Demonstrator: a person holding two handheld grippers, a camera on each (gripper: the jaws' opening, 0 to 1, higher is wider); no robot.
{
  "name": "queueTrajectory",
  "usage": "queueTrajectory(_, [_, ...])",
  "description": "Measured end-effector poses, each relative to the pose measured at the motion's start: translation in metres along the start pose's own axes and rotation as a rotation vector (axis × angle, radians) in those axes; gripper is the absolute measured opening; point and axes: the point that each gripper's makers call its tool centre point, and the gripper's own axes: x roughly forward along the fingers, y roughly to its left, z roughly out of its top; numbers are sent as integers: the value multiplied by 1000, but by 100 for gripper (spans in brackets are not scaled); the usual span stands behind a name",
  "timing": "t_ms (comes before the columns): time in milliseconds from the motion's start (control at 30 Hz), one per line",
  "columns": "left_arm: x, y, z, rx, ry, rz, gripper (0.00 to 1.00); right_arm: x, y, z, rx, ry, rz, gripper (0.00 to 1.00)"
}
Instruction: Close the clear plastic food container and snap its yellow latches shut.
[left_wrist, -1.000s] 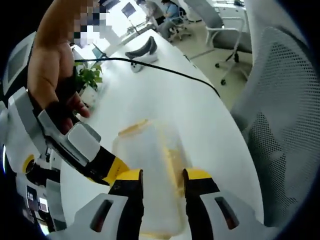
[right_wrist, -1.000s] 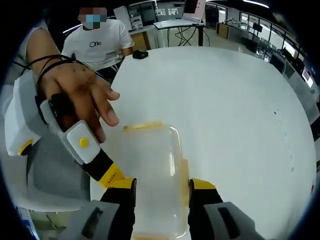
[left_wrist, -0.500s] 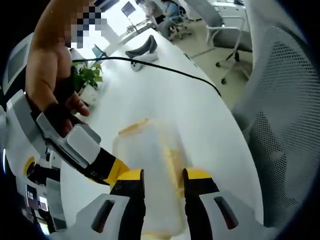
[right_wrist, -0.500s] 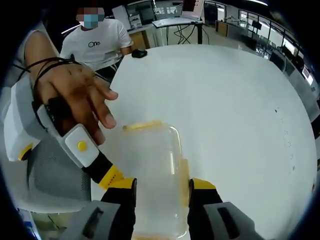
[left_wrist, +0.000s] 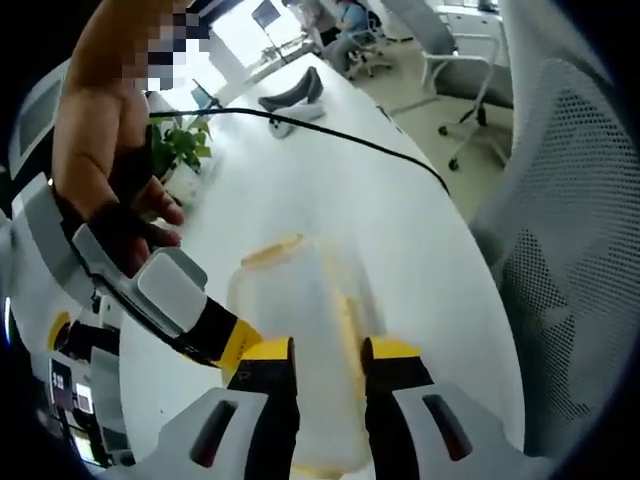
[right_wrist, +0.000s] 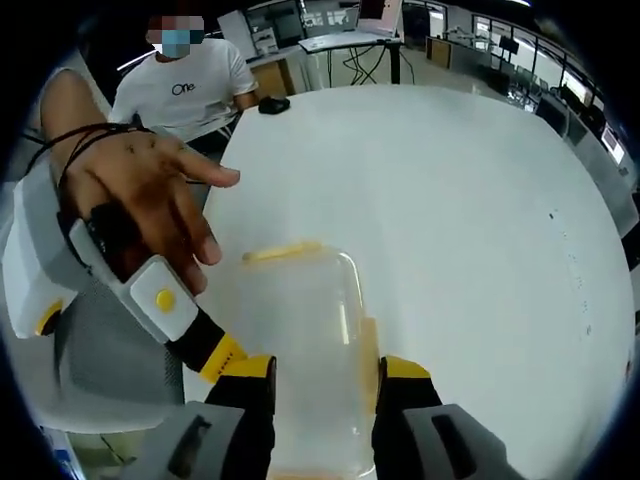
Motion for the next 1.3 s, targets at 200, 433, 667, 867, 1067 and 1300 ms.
queueTrajectory(200, [1, 0, 1, -12, -5, -8, 19, 2, 0, 1, 15, 37, 15, 33])
queueTrajectory(433, [0, -4, 4, -22, -14, -1, 19, 4, 5, 1, -15, 98, 46, 30])
queueTrajectory(667, [-1, -4, 5, -25, -23, -9, 20, 4, 4, 2, -18, 64, 53, 32])
queueTrajectory(867, [-1, -4, 5, -13, -13, -2, 21, 3, 4, 2, -13, 61, 48, 33])
queueTrajectory(1067, [-4, -2, 6, -79, -37, -20, 23, 2, 3, 3, 11, 56, 45, 36])
queueTrajectory(1300, [-6, -2, 8, -151, -61, -42, 23, 0, 0, 5, 83, 6, 0, 39])
